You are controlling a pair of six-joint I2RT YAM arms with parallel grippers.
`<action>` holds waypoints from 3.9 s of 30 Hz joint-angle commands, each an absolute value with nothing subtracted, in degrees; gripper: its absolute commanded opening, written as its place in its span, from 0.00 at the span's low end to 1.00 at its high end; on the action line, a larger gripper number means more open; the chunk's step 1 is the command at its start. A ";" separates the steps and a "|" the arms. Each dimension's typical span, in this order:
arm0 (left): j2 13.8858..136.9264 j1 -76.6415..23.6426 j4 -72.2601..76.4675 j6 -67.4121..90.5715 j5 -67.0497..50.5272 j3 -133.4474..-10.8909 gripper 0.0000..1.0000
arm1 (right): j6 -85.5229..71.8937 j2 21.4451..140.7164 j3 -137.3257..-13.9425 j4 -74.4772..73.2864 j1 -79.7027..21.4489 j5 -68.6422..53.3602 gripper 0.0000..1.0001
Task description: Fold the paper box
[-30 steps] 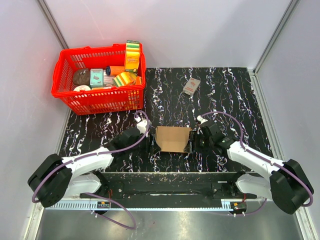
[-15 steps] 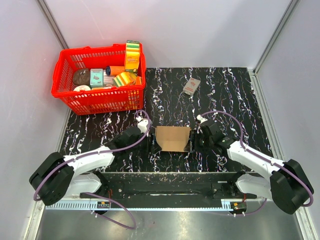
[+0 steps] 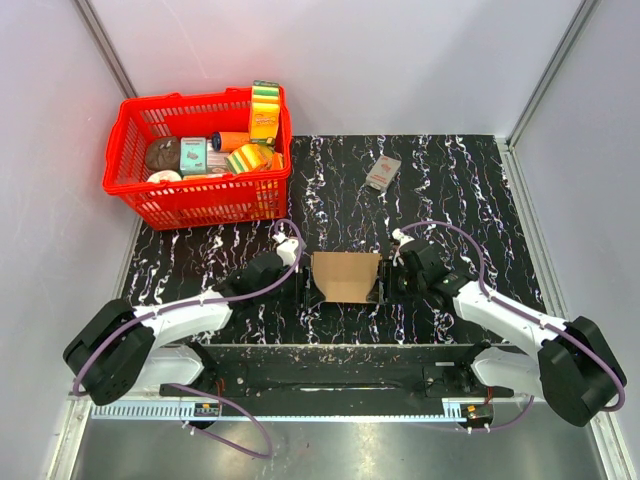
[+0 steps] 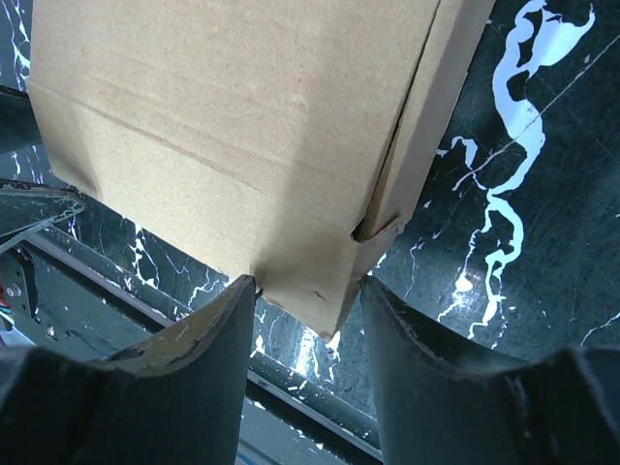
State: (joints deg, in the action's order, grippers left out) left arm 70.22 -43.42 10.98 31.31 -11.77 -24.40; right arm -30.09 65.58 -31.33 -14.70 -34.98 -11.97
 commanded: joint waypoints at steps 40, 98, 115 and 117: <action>70.49 -43.24 18.02 34.19 -16.70 -25.84 0.39 | -31.38 66.44 -32.69 -11.07 -35.33 -14.76 0.48; 68.65 -41.66 12.40 34.54 -16.61 -25.66 0.50 | -30.94 63.72 -35.59 -15.81 -35.33 -14.33 0.56; 59.16 -39.90 -1.58 32.17 -15.20 -27.68 0.78 | -29.00 61.61 -39.90 -24.26 -35.33 -9.58 0.75; 57.67 -39.73 -1.93 32.26 -15.82 -27.95 0.78 | -29.00 61.00 -40.08 -24.52 -35.33 -9.49 0.76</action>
State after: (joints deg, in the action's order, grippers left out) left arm 61.45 -40.32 -1.17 33.04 -15.81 -24.47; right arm -29.87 62.81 -37.30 -23.66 -34.89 -11.00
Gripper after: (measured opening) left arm 0.775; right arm 0.745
